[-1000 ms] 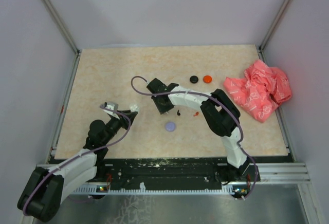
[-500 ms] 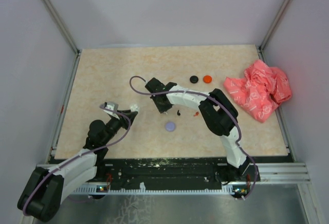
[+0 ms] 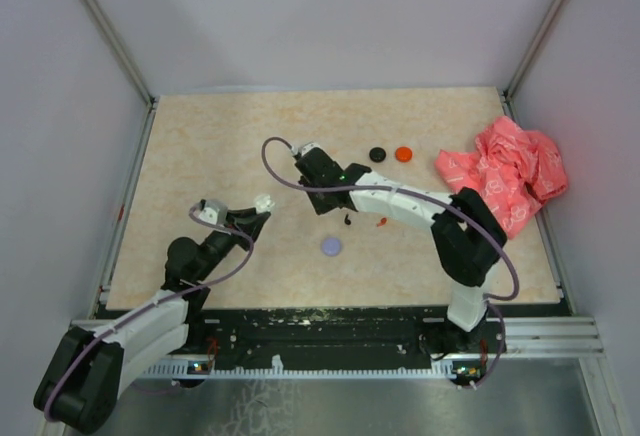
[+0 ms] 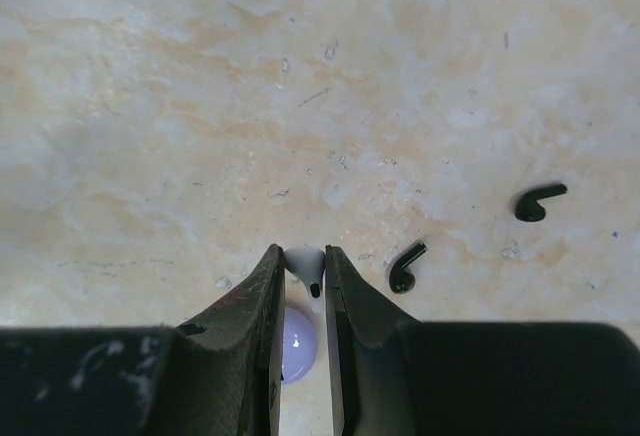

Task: Insert the wireless bluetooth earbuds into the charging case
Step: Pick up the earbud from the center of the board, then place the earbud in the charging case, then close the charging case, then place the charging case at the center of the board, then move the charging case to the center of the board.

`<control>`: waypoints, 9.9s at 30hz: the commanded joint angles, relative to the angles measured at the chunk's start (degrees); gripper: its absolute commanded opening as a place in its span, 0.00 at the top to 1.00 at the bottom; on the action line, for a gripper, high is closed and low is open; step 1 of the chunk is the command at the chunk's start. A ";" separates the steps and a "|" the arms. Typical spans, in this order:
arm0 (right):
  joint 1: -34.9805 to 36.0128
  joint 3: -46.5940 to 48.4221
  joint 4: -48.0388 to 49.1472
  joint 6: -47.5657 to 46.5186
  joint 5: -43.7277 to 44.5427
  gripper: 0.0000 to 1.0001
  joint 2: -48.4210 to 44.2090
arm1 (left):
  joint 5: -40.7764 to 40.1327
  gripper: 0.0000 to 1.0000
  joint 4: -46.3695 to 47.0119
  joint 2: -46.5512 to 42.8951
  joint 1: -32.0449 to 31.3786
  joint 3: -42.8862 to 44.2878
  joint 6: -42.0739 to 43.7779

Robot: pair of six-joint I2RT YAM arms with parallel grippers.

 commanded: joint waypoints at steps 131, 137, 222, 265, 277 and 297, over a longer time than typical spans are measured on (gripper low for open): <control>-2.56 -21.85 38.21 3.09 -48.59 0.25 -35.65 | 34.29 1.00 33.55 12.11 0.31 1.49 -12.20; -2.84 -20.37 36.52 3.60 -51.97 0.22 -30.63 | 35.52 1.00 41.37 16.24 0.32 1.90 -14.48; -5.07 -46.63 40.97 -6.66 12.45 0.28 -42.10 | 3.42 0.25 -36.65 33.53 -8.19 26.13 -20.51; -31.32 2.65 32.49 -8.19 -3.67 0.39 13.43 | -18.77 0.11 -31.69 5.39 -8.05 12.10 -2.52; -31.61 6.19 25.04 -7.48 -7.31 0.46 16.64 | -17.87 0.11 -31.25 6.35 -8.08 12.21 -2.07; -29.31 -6.16 24.55 -7.17 -11.94 0.62 4.97 | -16.31 0.11 -30.91 4.66 -8.04 11.75 -3.34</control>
